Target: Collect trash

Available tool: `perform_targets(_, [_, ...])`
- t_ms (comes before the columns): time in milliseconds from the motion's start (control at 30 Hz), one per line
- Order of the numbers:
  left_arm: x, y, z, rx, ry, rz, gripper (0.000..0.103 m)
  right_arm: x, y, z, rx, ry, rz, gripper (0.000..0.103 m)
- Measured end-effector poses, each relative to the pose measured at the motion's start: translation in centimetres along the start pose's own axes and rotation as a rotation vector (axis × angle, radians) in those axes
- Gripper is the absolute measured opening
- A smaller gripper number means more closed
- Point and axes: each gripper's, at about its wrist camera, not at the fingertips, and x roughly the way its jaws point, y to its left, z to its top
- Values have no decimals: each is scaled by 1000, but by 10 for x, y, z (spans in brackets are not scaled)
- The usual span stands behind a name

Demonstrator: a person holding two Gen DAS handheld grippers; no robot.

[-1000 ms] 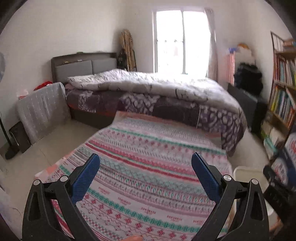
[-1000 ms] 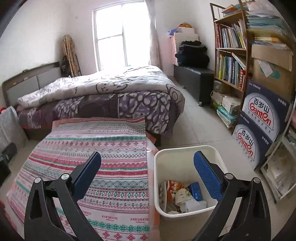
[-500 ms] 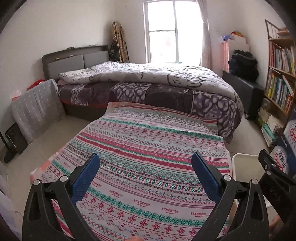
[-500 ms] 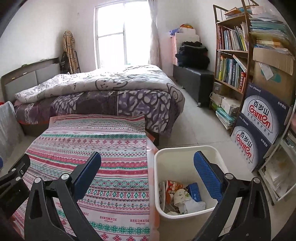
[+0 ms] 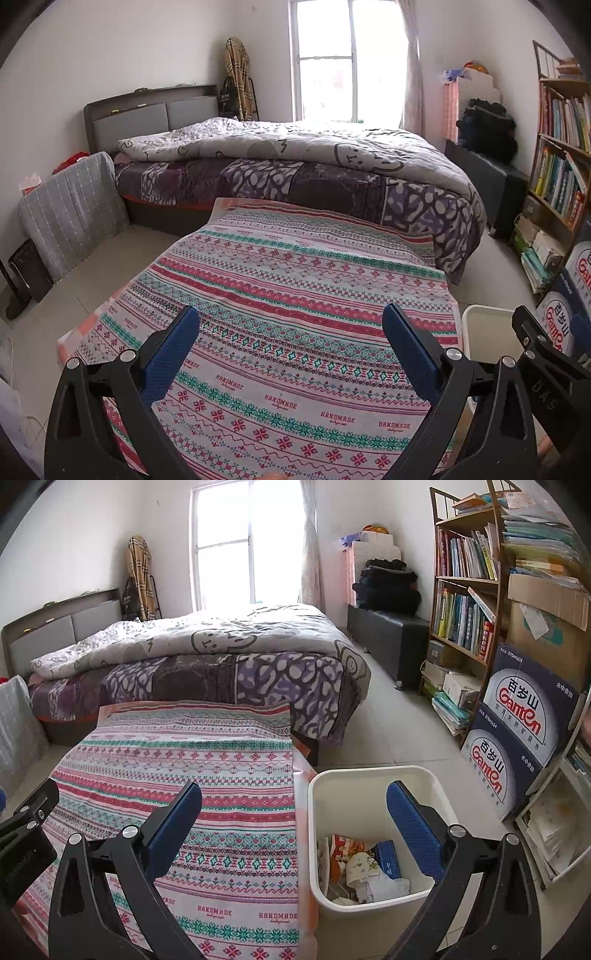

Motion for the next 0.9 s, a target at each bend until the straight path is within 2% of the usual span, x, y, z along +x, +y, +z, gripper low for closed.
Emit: perform_targets(900, [3, 3, -4, -2, 15, -9, 96, 9, -1, -3, 11, 38, 19, 96])
